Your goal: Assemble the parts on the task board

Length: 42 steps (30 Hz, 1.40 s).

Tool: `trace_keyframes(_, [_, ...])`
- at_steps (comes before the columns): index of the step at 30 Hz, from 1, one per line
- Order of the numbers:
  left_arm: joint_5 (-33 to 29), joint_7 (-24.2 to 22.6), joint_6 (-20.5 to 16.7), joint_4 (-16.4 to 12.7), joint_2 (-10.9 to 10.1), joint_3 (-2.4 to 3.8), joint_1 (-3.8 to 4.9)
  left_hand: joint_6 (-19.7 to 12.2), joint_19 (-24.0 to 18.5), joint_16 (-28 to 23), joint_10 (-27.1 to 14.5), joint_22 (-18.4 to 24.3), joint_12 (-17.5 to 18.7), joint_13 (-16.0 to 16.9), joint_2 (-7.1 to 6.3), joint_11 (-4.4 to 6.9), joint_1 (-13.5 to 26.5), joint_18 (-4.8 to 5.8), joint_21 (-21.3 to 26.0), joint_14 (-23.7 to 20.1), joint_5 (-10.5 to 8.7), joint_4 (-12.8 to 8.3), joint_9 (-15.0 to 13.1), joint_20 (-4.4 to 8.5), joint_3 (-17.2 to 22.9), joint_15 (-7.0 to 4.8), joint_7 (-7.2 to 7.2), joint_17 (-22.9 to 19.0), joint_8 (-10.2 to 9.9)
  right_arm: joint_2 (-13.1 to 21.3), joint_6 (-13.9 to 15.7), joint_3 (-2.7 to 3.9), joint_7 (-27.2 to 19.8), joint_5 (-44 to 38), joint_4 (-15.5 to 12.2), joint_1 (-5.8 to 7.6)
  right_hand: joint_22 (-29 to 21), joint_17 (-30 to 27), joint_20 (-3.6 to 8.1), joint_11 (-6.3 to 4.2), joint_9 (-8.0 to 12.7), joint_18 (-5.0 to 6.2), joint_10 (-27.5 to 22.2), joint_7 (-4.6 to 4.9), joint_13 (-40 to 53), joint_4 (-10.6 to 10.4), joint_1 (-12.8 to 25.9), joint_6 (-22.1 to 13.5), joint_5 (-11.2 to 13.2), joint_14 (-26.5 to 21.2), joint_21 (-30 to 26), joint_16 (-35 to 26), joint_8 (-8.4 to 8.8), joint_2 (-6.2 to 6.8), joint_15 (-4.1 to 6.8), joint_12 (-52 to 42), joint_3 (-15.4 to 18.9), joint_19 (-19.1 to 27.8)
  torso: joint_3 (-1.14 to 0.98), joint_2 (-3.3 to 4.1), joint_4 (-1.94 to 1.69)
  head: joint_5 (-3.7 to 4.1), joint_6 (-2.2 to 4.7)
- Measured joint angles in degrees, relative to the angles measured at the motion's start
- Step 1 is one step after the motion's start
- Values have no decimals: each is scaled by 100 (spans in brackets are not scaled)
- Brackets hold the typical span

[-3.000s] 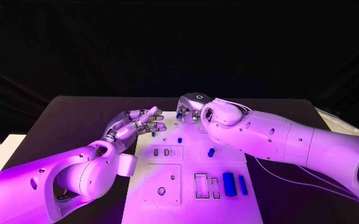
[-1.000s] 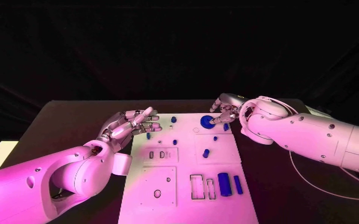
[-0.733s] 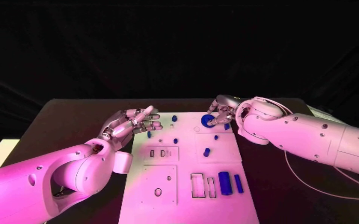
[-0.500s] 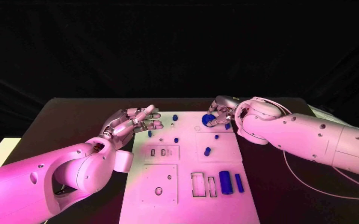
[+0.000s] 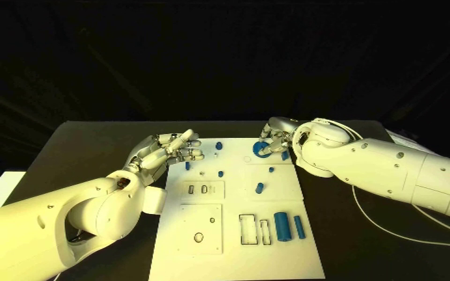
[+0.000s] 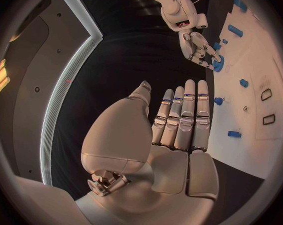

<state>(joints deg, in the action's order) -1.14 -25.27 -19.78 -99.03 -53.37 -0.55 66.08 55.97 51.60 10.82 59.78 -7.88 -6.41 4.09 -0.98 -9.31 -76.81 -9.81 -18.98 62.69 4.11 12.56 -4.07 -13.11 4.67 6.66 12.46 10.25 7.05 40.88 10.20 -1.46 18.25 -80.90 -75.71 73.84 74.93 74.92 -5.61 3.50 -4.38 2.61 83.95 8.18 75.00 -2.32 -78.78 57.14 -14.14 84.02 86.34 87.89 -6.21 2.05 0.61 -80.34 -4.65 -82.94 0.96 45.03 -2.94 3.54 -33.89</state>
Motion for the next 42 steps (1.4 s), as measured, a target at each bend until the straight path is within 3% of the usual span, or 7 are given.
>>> trace_keyframes(3, [0, 1, 1, 4, 0, 0, 0, 0, 0, 0, 0, 0, 0, 0, 0, 0, 0, 0, 0, 0, 0, 0, 0, 0, 0, 0, 0, 0, 0, 0, 0, 6, -5, -46, -6, 2, 0, -1, 7, -6, 4, -1, 6, -16, 16, 110, -107, 116, 99, 0, 21, 22, -35, -83, 0, -38, -194, -48, 1, 1, 0, 0, -4])
trace_keyframes(14, [0, 2, 4, 12, -1, 0, 0, 0, 0, 0, 0, 7, 0, 0, 23, 0, -23, 0, 0, 0, 0, 0, 0, 0, 0, 0, 0, 7, 0, 30, 164, -2, -65, -374, -154, -34, -1, -1, 37, -60, 8, 0, 15, 1, -10, 486, -347, 182, 165, 1, 111, 49, -30, -126, 43, -260, -862, -78, -4, 2, 3, -1, -9])
trace_keyframes(28, [0, 5, 10, 16, 7, 0, 0, 0, 0, 0, 0, 6, 0, 0, 23, 0, -23, 0, 0, 0, 0, -16, -1, 0, -16, 0, 0, 6, 0, -91, 459, -28, -134, -495, -575, -66, -2, -2, 37, -89, 8, -1, 6, -3, -6, 430, -76, 186, 188, 1, 127, 49, -31, -73, 43, -318, -978, -77, 2, 3, -7, 15, 13])
trace_keyframes(32, [0, 7, 13, 17, 11, 0, 0, 0, 0, 0, 0, 6, 0, 0, 23, 0, -23, 0, 0, 0, 0, -16, -1, 0, -16, 0, 0, 6, 0, -198, 519, -25, -136, -502, -622, -50, -2, 2, 37, -89, 7, -62, 6, -6, -6, 437, -46, 190, 188, 1, 126, 49, -31, -43, 43, -318, -986, -77, 4, 3, -17, 19, 16])
trace_keyframes(42, [0, 12, 18, 20, 23, -1, 0, 0, 0, 0, 0, 6, 0, 0, 23, 0, -23, 0, 0, 0, 0, -16, -1, 0, -16, 0, 0, 11, 0, -658, 564, -25, -154, -504, -651, -42, 1, 2, 37, -89, 8, -61, 6, -12, -6, 429, -23, 256, 206, 1, 126, 47, -30, -21, 43, -318, -1008, -77, 6, 5, -14, -27, 16])
